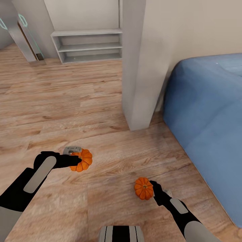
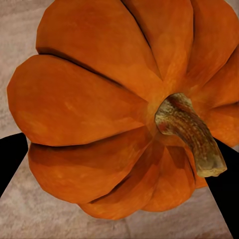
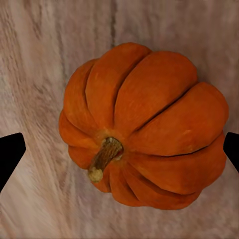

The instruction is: Place each of the two pumpkins and all three candles from the living room inside a cabinet in the living room (use any cabinet), then make sure every cabinet is closed, and position the cauldron so it is next to a table in the living room.

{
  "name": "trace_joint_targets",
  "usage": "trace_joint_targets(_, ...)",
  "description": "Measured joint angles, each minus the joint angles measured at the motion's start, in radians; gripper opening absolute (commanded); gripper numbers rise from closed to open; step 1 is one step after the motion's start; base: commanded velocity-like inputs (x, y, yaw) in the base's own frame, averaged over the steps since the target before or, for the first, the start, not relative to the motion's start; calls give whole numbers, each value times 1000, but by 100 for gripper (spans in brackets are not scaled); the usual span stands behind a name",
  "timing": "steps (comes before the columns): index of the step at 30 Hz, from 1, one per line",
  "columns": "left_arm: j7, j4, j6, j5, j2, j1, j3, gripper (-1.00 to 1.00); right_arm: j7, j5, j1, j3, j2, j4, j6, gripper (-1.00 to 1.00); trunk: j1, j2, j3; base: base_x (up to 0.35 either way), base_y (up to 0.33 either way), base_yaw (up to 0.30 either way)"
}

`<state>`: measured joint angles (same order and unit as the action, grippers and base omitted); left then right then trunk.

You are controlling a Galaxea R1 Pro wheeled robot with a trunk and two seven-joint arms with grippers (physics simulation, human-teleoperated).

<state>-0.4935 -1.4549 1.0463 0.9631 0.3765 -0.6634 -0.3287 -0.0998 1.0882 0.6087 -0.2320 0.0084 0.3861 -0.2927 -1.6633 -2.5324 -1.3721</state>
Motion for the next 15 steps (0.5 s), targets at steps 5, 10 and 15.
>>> trace_joint_targets(5,0,0,0,0,0,0,1,-100,0,0,0,0,-1,0,0,100,-1,0,-8,0,0,0)
trace_joint_targets(10,0,-1,0,0,0,0,0,-100,0,0,0,0,0,0,0,100,-3,-2,-27,0,0,0)
trace_joint_targets(15,0,-1,0,0,0,0,0,-100,0,0,0,0,0,0,0,100,-5,-3,-46,0,0,0)
